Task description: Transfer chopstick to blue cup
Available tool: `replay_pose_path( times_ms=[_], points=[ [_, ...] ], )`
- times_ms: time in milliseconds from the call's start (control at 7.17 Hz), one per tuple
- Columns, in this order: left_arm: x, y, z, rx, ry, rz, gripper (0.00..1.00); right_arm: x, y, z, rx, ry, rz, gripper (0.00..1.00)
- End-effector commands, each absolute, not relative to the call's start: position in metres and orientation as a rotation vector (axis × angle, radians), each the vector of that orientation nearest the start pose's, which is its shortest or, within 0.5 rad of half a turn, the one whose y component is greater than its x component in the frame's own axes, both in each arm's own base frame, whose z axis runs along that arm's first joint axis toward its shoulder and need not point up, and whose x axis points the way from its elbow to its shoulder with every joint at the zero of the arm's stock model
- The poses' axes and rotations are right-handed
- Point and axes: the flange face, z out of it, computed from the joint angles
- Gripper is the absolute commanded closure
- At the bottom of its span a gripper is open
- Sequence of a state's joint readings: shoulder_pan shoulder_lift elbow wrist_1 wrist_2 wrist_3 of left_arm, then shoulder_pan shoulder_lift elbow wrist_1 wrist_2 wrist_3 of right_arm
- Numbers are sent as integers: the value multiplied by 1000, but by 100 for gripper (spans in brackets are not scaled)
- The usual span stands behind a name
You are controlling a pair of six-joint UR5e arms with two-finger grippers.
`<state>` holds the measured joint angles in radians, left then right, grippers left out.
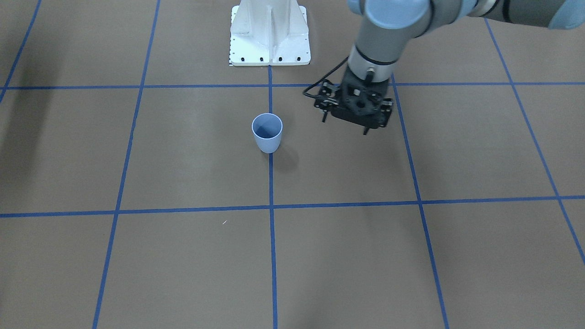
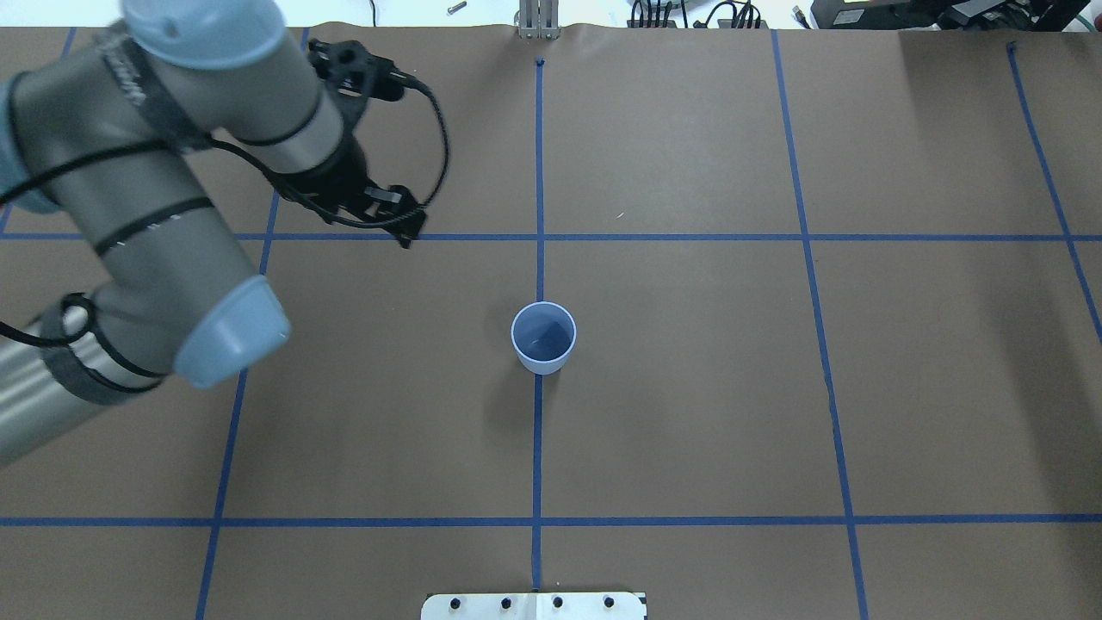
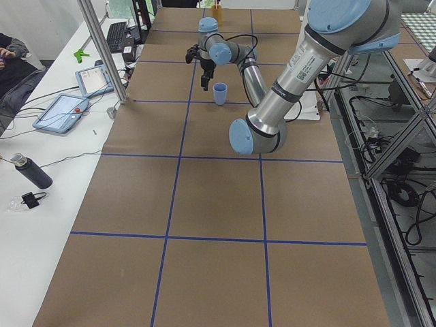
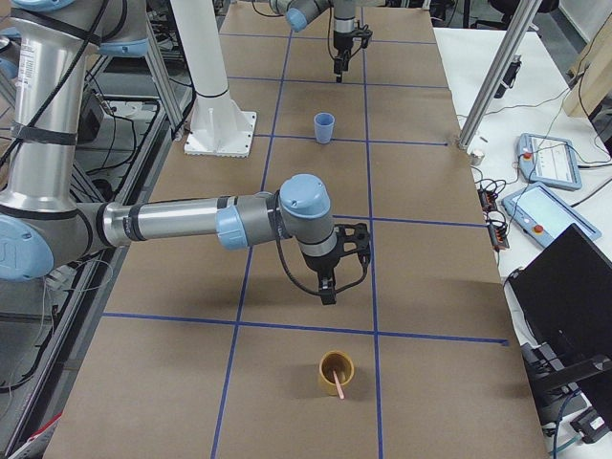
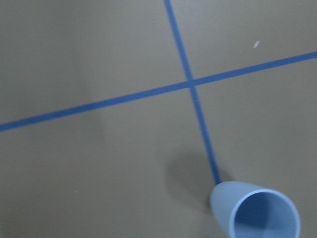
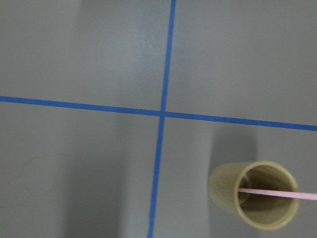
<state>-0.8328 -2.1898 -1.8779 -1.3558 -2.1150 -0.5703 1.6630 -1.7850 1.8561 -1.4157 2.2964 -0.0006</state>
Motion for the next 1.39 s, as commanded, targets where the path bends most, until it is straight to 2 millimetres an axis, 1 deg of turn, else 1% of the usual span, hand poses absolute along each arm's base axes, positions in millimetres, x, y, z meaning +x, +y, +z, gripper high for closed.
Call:
replay_pose_path(
  times_ms=[0, 139, 279, 418, 558, 697, 836, 976, 1115, 1255],
  points=[
    [223, -547, 311, 292, 749, 552, 1, 167, -383, 656, 275, -694, -4, 0],
    [168, -555, 354, 307, 703, 589, 1, 176, -375, 672, 270, -749, 37, 0],
    [137, -557, 381, 308, 676, 609, 1, 179, -366, 698, 243, -829, 90, 0],
    [122, -554, 397, 308, 662, 623, 1, 180, -362, 714, 212, -844, 129, 0],
    [109, -547, 423, 290, 649, 638, 1, 180, -362, 718, 232, -833, 204, 1],
    [77, -544, 465, 281, 631, 644, 1, 186, -362, 738, 289, -757, 317, 1],
    [48, -544, 491, 310, 618, 638, 1, 188, -357, 758, 340, -706, 403, 1],
    [43, -540, 497, 307, 620, 629, 1, 189, -355, 773, 343, -674, 427, 2],
    [42, -540, 497, 307, 621, 629, 1, 190, -356, 773, 331, -659, 483, 2],
    [42, -539, 498, 306, 621, 629, 1, 187, -361, 768, 341, -673, 511, 2]
  ],
)
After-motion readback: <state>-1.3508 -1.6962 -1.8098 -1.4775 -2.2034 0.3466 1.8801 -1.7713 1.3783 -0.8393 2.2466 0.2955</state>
